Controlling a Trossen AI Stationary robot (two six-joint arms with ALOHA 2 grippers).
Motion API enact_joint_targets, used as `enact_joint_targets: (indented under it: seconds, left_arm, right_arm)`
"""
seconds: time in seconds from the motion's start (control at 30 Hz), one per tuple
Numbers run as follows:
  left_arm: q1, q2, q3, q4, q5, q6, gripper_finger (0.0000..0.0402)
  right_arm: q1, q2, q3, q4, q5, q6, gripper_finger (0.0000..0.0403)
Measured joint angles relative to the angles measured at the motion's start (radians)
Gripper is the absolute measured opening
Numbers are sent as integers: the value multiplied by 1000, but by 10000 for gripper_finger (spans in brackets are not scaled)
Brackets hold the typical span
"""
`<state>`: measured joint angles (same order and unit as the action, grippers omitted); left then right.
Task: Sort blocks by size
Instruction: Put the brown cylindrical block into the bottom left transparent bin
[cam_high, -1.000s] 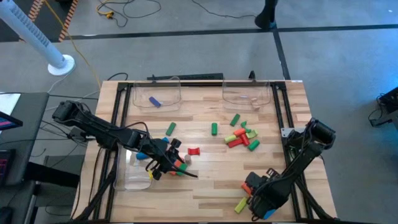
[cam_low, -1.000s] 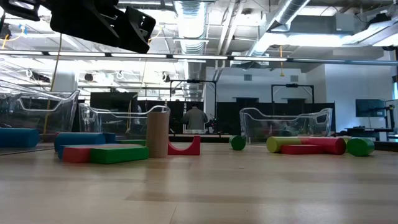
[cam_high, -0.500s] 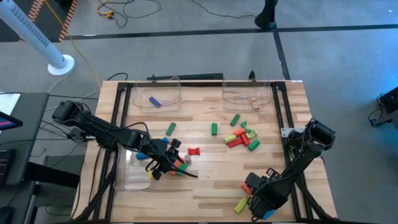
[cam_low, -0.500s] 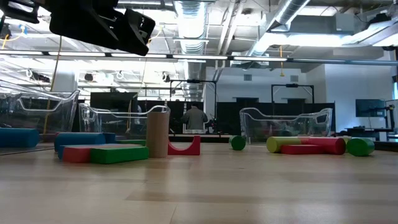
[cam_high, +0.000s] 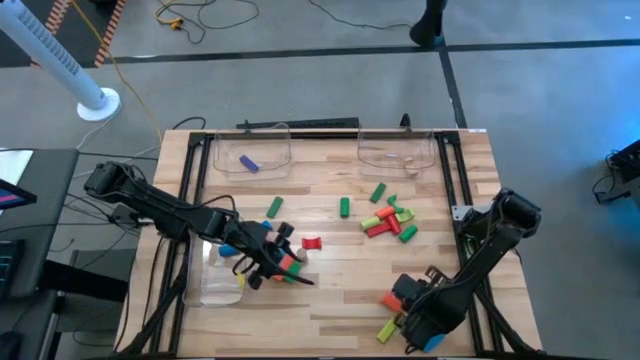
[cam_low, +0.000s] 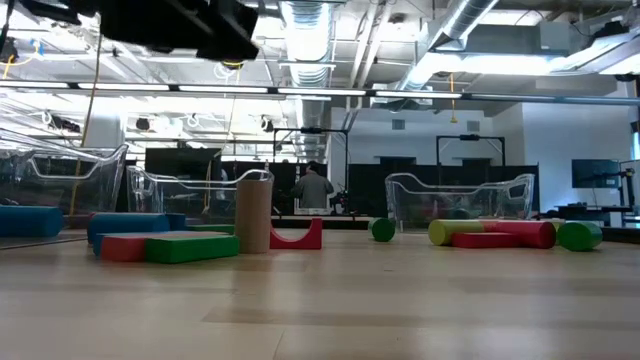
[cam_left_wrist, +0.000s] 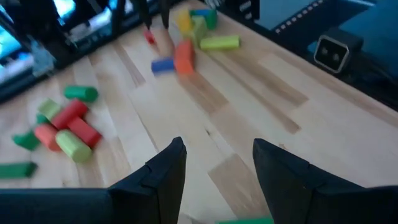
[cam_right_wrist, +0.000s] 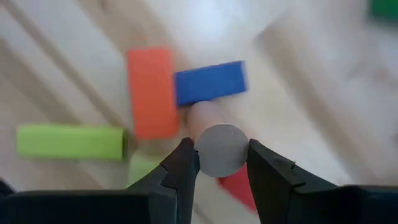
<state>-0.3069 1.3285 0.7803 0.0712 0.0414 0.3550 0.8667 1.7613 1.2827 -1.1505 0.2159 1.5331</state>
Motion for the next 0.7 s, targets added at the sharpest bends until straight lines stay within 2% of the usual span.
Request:
enact_joint_targets:
  seconds: [0.13, 0.27, 0.47, 0.7]
  left_arm:
    - [2, 0, 0, 58, -5, 15, 181]
    - [15, 0, 0, 99, -4, 8, 181]
    - [41, 0, -1, 153, 35, -30, 181]
    - [72, 0, -1, 216, 86, -93, 180]
  right_arm:
    - [-13, -48, 0, -9, 111, -27, 148]
    - [-36, -91, 1, 11, 229, -120, 148]
    - [-98, -126, 2, 115, 357, -366, 148]
    - [-180, -121, 34, 261, 425, -701, 148]
